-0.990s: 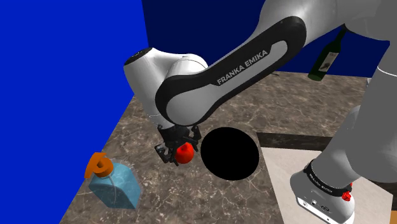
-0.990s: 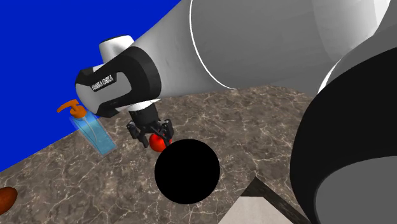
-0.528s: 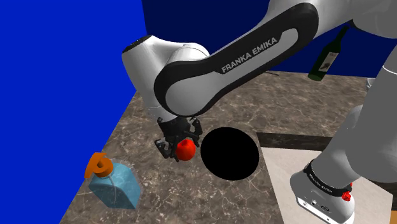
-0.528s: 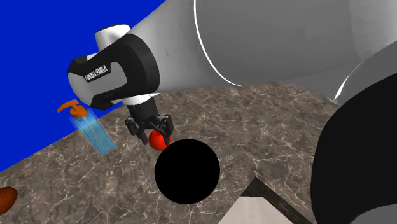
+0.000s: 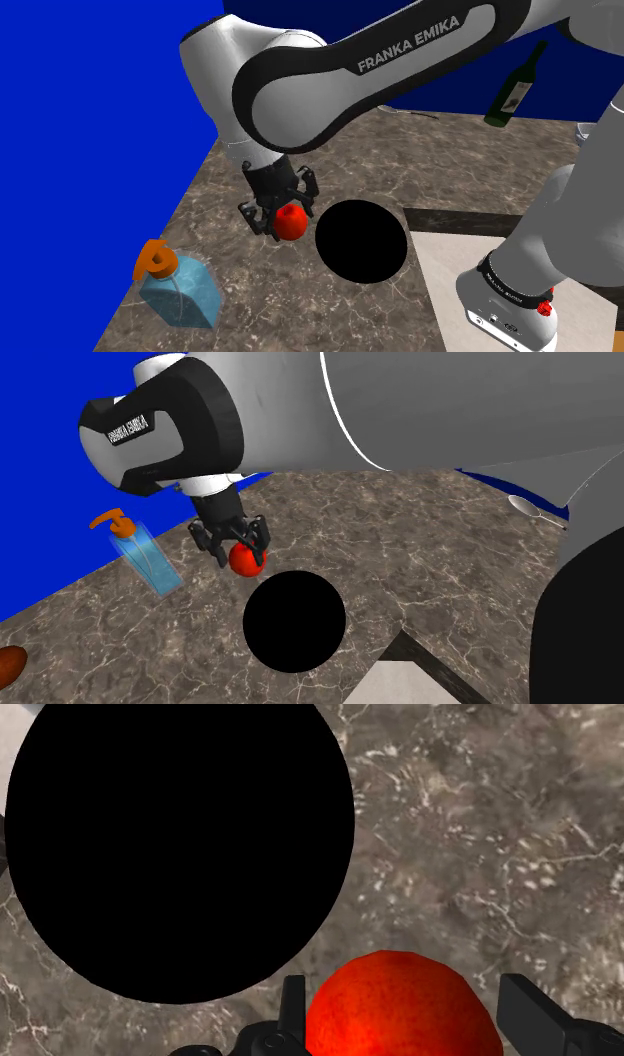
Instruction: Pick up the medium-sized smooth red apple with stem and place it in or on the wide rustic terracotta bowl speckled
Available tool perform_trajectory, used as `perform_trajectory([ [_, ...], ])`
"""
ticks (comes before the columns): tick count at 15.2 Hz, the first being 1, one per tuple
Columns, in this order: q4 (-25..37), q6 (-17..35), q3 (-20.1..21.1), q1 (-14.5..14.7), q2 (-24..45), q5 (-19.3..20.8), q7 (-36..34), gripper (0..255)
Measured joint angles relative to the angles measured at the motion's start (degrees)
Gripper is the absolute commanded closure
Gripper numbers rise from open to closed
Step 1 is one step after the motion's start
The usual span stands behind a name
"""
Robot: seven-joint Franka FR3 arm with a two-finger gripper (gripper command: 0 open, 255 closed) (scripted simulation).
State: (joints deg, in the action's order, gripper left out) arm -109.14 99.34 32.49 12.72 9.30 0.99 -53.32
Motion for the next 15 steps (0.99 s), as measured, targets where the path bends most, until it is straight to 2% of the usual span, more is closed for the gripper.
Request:
perform_trajectory([
  [15,8.6,-11.0,0.3,-0.2,-2.8,-1.5,0.4,255],
])
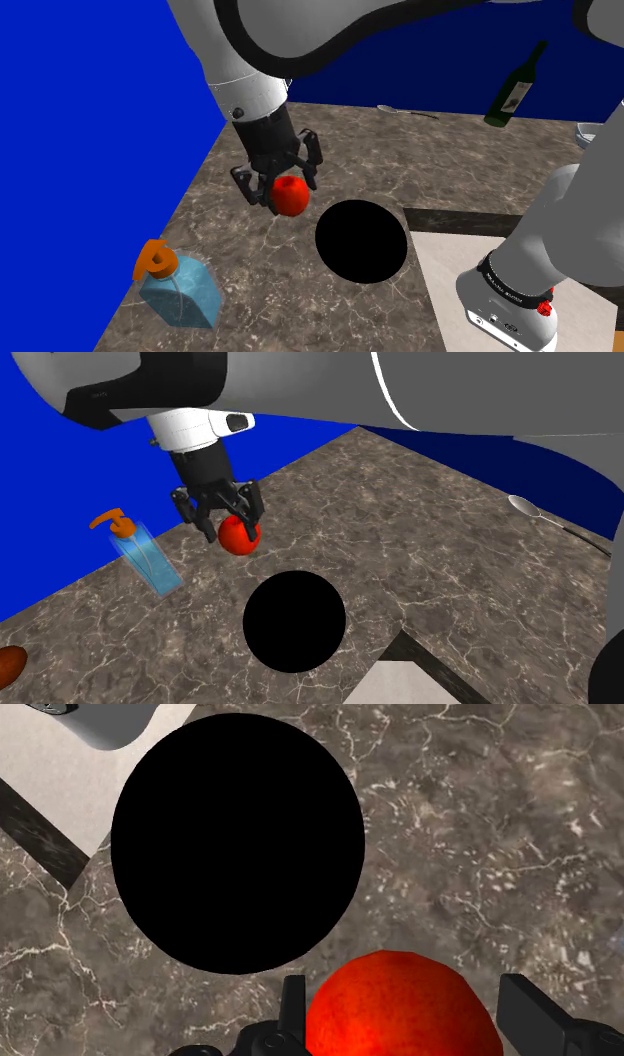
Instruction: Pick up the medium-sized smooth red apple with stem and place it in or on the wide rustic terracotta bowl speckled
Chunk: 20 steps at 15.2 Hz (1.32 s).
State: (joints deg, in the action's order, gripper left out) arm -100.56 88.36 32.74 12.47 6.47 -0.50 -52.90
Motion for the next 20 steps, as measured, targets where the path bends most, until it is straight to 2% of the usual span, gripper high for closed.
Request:
perform_trajectory([
  [4,2.7,-2.7,0.0,0.0,0.0,0.0,0.0,255],
  [5,1.7,-2.9,0.0,-0.3,-1.4,-0.6,0.4,255],
  [10,-9.7,-2.8,-1.7,-2.0,-14.3,-6.0,5.4,255],
  [16,-21.5,-5.0,-5.3,-1.2,-29.2,-10.6,10.8,255],
  [20,-25.4,-3.0,-5.6,-0.8,-31.1,-11.2,11.6,255],
])
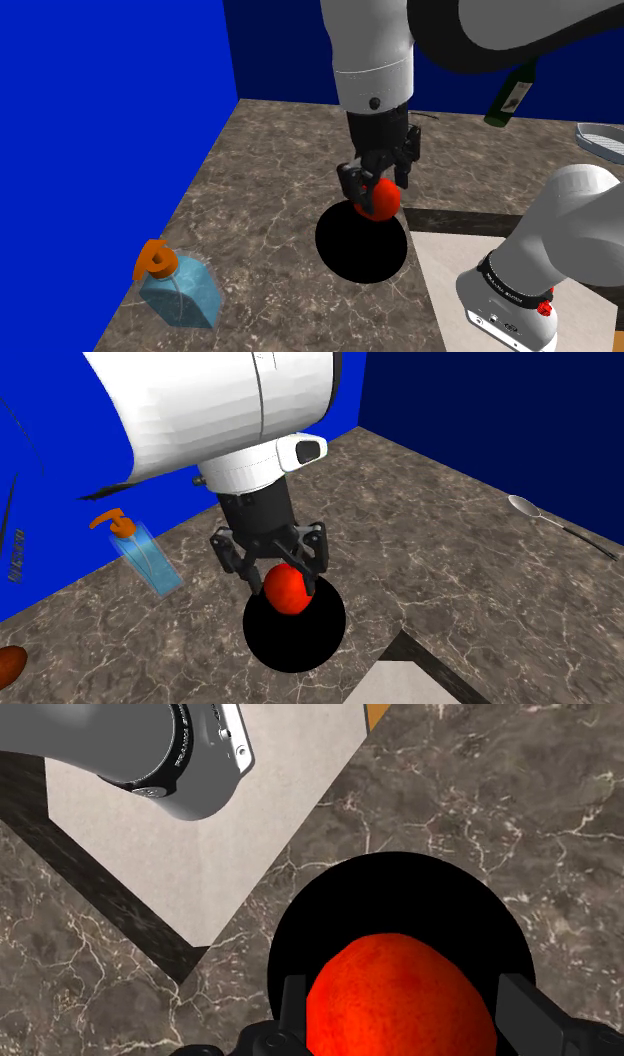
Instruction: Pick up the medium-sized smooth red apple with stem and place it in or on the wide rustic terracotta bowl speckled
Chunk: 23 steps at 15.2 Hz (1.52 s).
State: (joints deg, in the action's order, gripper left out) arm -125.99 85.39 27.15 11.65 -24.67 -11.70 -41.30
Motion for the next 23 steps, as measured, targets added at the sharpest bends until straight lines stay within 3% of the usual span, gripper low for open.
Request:
perform_trajectory([
  [13,-8.8,10.0,1.6,0.3,1.3,-0.7,0.2,255],
  [19,-9.2,10.9,1.9,0.3,1.7,-0.7,0.1,255],
  [20,-9.2,10.9,1.9,0.3,1.7,-0.7,0.1,0],
  [23,-9.2,10.9,1.9,0.3,1.7,-0.7,0.1,0],
])
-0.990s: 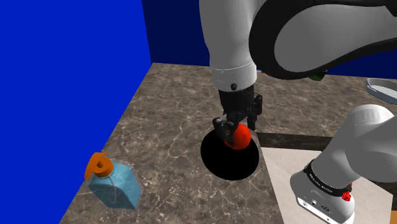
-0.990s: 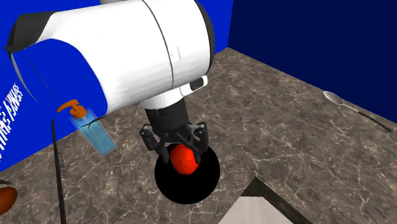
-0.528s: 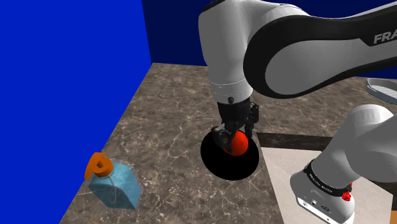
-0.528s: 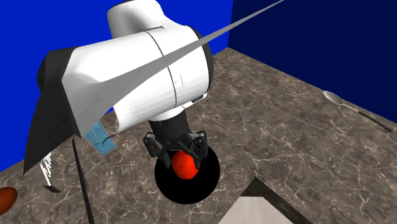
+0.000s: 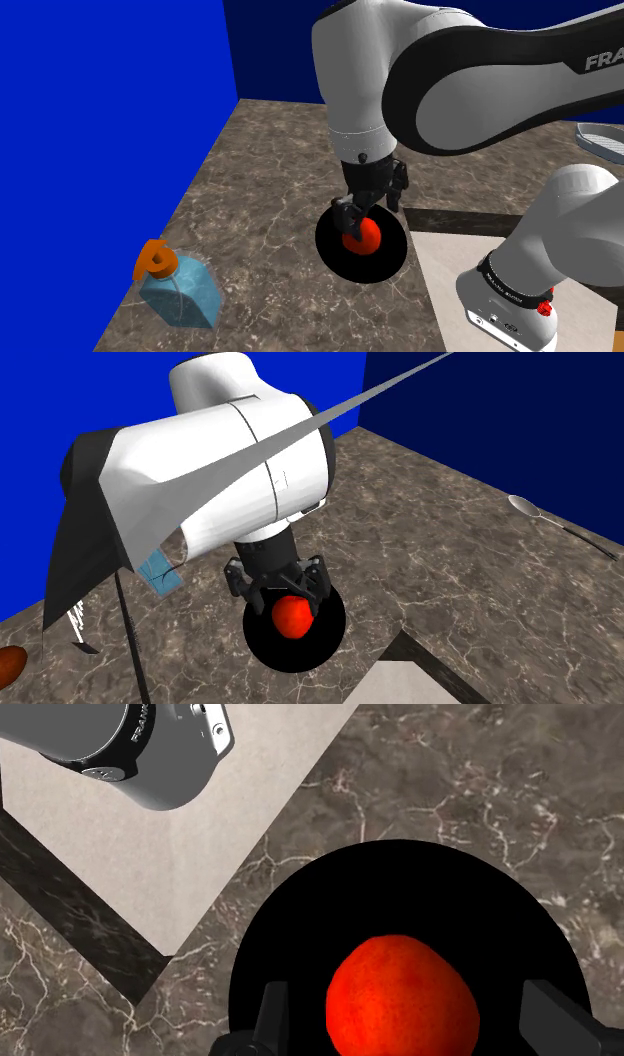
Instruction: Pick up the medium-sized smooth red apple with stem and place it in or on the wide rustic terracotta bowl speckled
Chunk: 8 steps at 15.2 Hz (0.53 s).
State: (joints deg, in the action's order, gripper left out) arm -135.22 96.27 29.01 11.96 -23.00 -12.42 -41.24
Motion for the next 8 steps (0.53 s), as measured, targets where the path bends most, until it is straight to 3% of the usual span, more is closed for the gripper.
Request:
perform_trajectory([
  [3,0.0,0.0,0.0,0.0,0.0,0.0,0.0,0],
  [8,7.2,-5.9,-0.5,-0.7,1.3,1.1,-0.6,0],
])
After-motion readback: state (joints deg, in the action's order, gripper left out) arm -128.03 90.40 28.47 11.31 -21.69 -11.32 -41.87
